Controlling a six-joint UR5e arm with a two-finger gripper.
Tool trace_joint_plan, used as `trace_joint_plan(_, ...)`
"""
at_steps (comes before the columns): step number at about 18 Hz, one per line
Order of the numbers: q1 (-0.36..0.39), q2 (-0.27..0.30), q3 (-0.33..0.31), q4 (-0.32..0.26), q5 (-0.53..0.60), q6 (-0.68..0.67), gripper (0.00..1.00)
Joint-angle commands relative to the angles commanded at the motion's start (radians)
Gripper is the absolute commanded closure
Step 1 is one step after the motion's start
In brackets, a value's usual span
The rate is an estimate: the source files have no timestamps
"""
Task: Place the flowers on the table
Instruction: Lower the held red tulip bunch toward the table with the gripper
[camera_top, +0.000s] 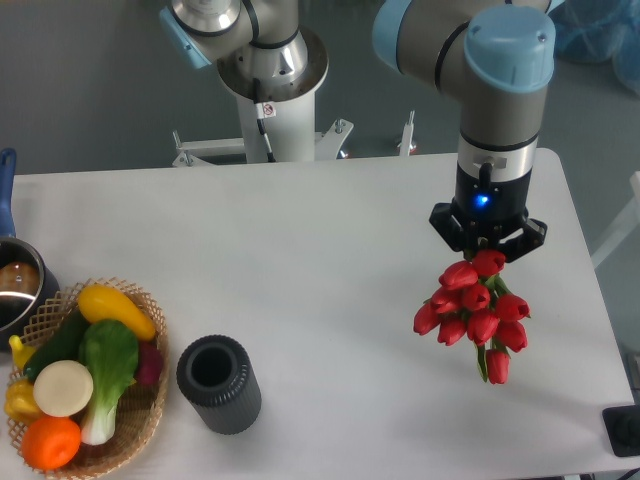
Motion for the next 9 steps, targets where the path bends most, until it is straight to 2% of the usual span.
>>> trace_joint_plan(9,-0.017,-0.011,-0.048,0.003,0.011,-0.002,0.96)
